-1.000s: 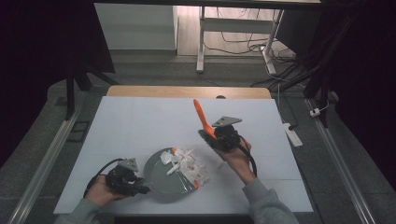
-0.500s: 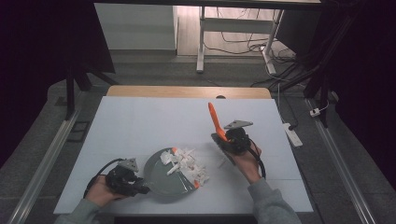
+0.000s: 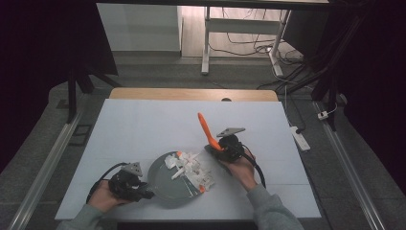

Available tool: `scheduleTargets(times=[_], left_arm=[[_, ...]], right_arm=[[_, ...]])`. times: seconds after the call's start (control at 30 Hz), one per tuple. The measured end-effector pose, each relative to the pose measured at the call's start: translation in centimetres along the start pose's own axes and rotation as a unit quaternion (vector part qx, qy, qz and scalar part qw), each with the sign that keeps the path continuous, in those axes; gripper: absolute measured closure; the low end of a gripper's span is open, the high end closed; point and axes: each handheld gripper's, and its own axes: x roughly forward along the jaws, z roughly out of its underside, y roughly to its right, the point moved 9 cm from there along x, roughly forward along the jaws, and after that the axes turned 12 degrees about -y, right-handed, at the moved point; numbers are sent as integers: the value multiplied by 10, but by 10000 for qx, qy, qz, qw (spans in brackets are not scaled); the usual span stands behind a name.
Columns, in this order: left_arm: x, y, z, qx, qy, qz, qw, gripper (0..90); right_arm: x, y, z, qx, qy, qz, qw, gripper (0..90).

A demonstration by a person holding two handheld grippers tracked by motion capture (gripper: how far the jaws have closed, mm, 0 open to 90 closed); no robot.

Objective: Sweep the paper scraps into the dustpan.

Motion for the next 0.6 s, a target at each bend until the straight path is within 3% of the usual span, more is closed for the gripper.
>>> scheduleTargets(times=[0.2,0.4,0.5,0.6], left_arm=[[0,0,0,13,-9,-3,10000,609],[1,0,0,4,-3,5,10000,609],[1,0,-1,-3,4,-2,10000,609],[1,0,0,11,0,-2,10000,609]], right_arm=[[9,-26,-5,-199,-40,-169,9997,708],[20,-64,-13,-401,-58,-556,9976,708],[16,-81,-20,-444,115,-973,9942,708],[4,-77,-28,-401,432,-900,9942,707]])
